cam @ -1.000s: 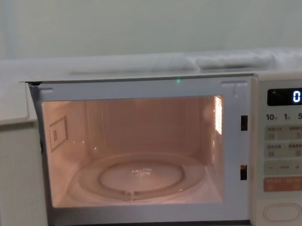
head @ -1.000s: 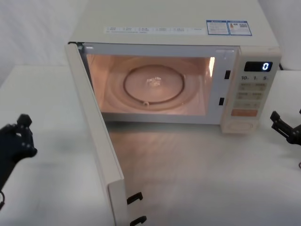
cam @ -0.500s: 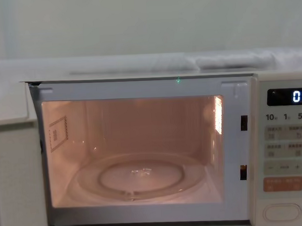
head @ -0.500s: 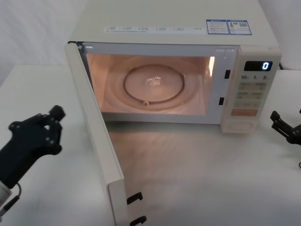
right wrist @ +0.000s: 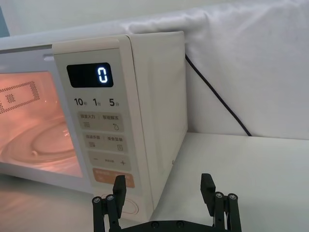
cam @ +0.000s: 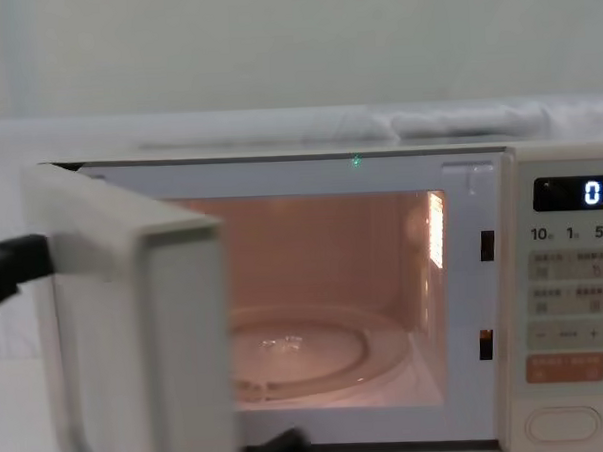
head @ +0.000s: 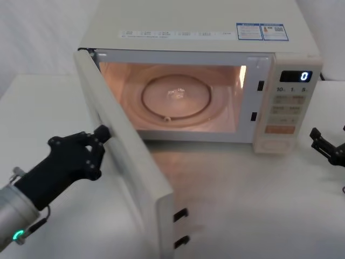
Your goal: Press the button to open the microwave door with one hand; close the microwave door with the other hand.
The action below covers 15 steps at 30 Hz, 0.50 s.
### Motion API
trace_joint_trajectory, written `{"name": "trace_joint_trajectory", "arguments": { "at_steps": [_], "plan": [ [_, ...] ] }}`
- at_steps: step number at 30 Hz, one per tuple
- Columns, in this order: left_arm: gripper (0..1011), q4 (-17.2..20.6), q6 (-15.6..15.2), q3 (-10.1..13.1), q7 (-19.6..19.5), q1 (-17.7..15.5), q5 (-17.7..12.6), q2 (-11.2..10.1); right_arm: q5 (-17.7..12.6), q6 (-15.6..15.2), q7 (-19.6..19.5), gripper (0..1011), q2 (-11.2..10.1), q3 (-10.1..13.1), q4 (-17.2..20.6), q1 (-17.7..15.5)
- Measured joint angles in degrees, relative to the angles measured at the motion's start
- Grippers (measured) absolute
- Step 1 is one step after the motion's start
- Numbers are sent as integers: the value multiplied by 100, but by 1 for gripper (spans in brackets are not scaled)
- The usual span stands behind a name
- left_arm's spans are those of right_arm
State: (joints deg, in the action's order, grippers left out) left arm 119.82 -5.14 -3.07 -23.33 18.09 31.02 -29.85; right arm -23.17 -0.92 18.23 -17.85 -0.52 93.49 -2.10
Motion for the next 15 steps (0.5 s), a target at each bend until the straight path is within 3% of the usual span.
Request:
{"name": "trace_joint_trajectory", "arguments": {
  "at_steps": [8, 15],
  "plan": [
    [0, -397, 32, 576, 0, -621, -137, -54, 1, 0, 0, 1002, 0, 0, 0, 0],
    [0, -713, 113, 1062, 29, -1135, -204, 78, 0, 0, 0, 1002, 0, 0, 0, -1]
  ]
}}
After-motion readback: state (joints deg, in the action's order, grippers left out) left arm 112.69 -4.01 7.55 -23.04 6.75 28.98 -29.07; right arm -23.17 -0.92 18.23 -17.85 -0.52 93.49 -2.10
